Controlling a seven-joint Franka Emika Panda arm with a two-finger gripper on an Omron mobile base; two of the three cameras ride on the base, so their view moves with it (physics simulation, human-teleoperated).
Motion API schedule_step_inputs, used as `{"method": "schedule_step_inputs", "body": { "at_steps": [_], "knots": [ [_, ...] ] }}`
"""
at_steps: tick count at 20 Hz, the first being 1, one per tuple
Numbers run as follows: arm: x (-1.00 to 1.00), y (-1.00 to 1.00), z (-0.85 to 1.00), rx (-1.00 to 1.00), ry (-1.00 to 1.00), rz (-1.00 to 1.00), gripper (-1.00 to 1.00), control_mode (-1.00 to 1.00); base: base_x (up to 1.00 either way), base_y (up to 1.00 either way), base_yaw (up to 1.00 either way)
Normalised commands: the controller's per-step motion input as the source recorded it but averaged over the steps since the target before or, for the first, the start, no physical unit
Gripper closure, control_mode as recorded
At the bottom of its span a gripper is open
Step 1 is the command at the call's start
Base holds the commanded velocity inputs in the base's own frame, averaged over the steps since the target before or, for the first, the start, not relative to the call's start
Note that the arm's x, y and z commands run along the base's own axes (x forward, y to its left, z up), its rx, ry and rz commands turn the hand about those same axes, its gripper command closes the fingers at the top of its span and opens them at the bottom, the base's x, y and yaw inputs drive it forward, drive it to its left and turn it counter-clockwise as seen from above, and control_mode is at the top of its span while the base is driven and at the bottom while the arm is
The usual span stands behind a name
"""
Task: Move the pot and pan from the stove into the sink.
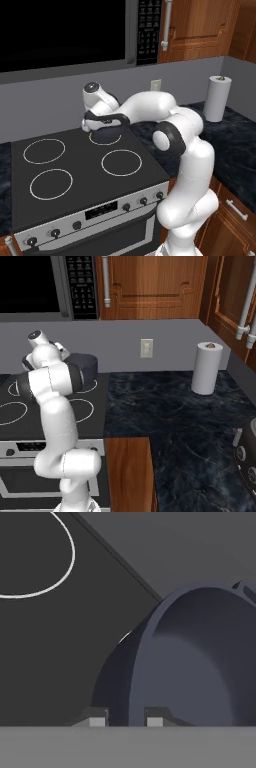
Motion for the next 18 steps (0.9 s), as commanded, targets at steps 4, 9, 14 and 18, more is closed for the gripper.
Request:
{"method": "schedule_step_inputs", "body": {
  "at_steps": [4,9,14,18],
  "knots": [
    [-0.65,0.0,0.35,-0.02,0.06,0.01,1.0,-1.0,0.0,0.0,0.0],
    [-0.84,0.0,0.24,-0.04,0.05,0.03,1.0,-1.0,0.0,0.0,0.0],
    [-0.97,0.0,0.2,-0.03,0.02,0.03,1.0,-1.0,0.0,0.0,0.0],
    [-0.98,0.0,0.26,-0.01,0.01,0.03,1.0,-1.0,0.0,0.0,0.0]
  ]
}}
